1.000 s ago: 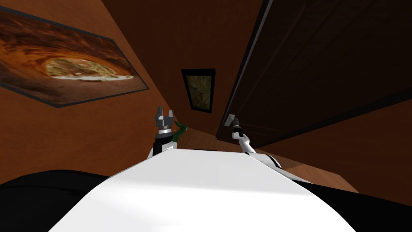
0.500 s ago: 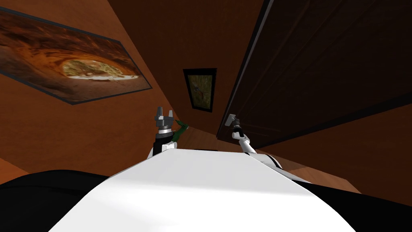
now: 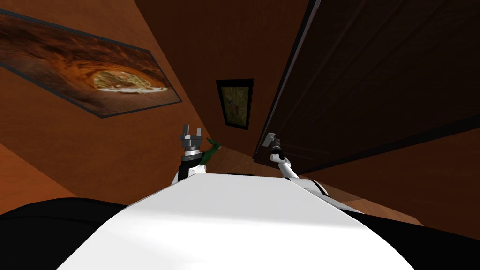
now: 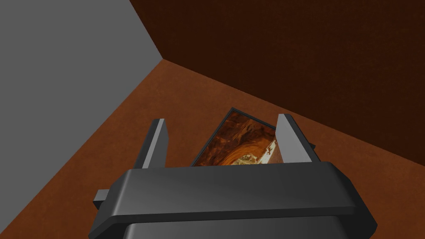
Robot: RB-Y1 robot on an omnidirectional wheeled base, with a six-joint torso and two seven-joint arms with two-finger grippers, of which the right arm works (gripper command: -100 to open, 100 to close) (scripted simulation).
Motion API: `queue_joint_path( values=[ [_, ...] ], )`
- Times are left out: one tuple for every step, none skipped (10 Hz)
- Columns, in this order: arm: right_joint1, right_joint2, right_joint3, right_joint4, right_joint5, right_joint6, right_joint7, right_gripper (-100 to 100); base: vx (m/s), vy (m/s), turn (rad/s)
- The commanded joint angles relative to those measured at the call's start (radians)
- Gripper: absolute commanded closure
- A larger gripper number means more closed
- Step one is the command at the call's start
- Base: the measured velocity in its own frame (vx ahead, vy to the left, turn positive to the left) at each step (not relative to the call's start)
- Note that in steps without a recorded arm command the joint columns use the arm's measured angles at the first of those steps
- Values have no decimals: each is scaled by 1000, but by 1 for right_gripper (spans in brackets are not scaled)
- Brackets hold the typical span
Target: Pull the door open
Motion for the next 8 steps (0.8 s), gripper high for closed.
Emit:
queue_joint_path(
  values=[
    [-13,5,11,-5,-39,-7,-50,100,-56,-33,123],
    [-13,5,11,-5,-39,-7,-66,100,-46,-20,50],
    [-14,3,16,-4,-65,-7,-105,100,-54,-22,63],
    [-14,3,16,-4,-65,-7,-108,100,-42,-20,49],
    [-15,2,20,-3,-92,-6,-149,100,-42,-20,85],
    [-16,1,24,-2,-119,-6,-175,100,-65,-25,114],
    [-16,1,24,-2,-119,-6,-190,100,-52,-24,52],
    [-17,0,29,-1,-144,-5,-219,100,-51,-26,57]
  ],
)
